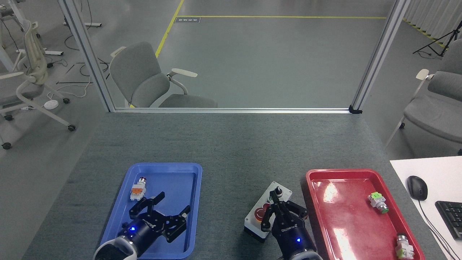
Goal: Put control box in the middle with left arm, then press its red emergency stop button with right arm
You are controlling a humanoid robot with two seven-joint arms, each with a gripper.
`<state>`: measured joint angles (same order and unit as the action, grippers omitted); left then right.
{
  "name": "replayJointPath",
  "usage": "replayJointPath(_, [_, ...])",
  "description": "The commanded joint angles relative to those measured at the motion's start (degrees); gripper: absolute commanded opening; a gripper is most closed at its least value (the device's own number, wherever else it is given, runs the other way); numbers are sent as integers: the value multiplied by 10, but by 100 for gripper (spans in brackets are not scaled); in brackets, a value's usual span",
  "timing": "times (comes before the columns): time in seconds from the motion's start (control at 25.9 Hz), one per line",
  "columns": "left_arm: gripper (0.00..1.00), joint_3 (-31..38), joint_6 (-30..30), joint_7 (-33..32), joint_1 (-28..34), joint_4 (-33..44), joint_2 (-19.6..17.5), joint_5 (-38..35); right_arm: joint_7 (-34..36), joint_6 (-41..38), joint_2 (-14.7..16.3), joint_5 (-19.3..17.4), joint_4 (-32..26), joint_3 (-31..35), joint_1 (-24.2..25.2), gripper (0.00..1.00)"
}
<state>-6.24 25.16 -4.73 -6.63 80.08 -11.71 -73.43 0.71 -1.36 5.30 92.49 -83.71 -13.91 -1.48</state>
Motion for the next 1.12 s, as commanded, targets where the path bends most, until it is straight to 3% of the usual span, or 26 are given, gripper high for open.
replayJointPath(0.0, [99,87,4,11,5,5,-2,9,-19,0,0,1,-1,-11,3,0])
replayJointPath(0.27, [99,139,-106,48,1,-1,5,19,-18,2,-3,2,0,-32,8,0])
replayJointPath(0.46, [99,177,-121,47,-9,-12,5,72,-21,12,-3,3,2,-38,15,0])
replayJointPath(1.08, [99,153,-239,46,-14,-26,35,78,-35,27,-1,-3,48,-38,12,0])
